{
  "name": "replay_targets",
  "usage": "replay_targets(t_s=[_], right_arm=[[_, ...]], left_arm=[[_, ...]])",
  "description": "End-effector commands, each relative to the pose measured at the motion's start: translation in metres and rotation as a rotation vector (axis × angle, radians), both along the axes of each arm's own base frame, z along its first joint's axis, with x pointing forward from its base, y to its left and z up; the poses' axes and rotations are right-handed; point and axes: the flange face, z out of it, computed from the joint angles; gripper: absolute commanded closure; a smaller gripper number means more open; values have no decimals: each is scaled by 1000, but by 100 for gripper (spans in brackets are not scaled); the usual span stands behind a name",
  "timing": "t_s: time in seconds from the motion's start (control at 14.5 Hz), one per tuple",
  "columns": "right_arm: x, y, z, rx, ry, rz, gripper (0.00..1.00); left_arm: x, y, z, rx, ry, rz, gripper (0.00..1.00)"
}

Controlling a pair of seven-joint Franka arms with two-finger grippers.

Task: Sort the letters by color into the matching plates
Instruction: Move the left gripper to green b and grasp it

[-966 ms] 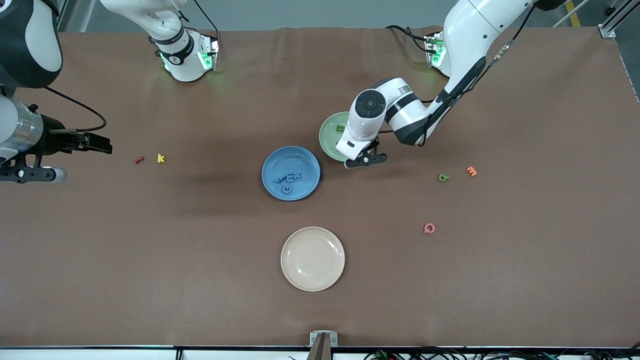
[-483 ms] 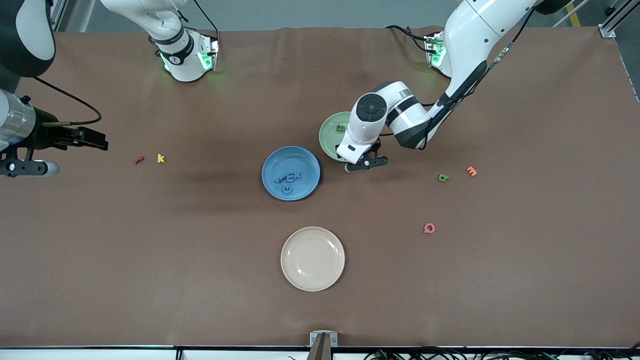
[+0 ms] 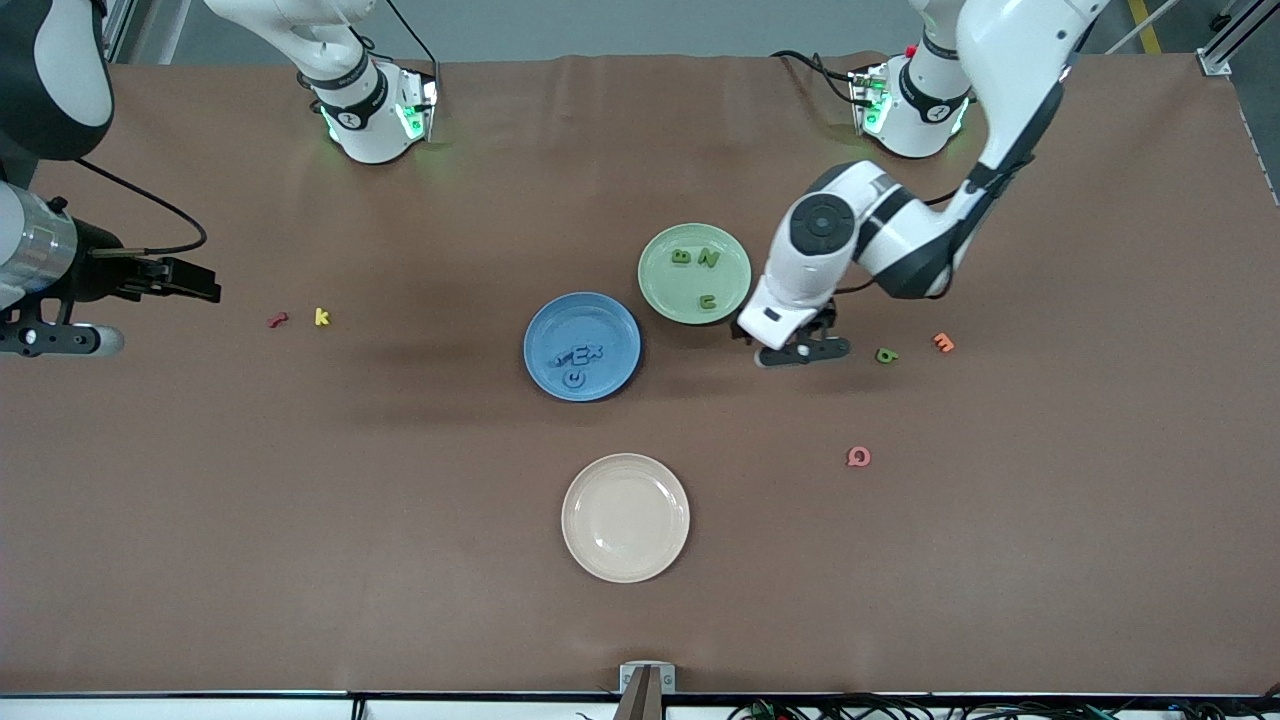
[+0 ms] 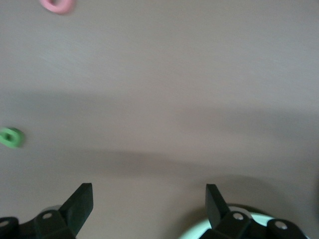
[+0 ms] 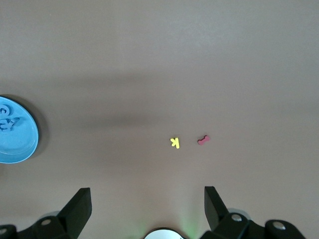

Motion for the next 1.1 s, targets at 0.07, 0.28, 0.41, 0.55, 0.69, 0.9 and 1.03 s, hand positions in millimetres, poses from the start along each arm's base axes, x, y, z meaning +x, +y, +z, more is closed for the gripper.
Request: replay_targets(t_s=[0.07, 0.28, 0.41, 0.55, 0.69, 0.9, 1.03], right_arm=[[-5, 2, 16, 2, -27, -11, 0], [-3, -1, 23, 2, -42, -14, 0], [-2, -1, 30, 1, -59, -10, 0], [2, -4, 45, 10, -91, -19, 0], [1, -5, 63, 5, -111, -22, 0], [-5, -17, 88, 6, -122, -42, 0], [-15, -18, 84, -1, -50, -48, 0]], left_arm=[[0, 73, -1, 47, 17, -53, 1], [2, 113, -15, 30, 17, -49, 1], [-3, 129, -26, -1, -3, -56, 1], [-8, 139, -34, -23, -23, -63, 1], [-11, 151, -43, -13, -37, -86, 1], [-16, 160, -51, -12, -41, -100, 1], [-14, 167, -53, -13, -52, -102, 1]])
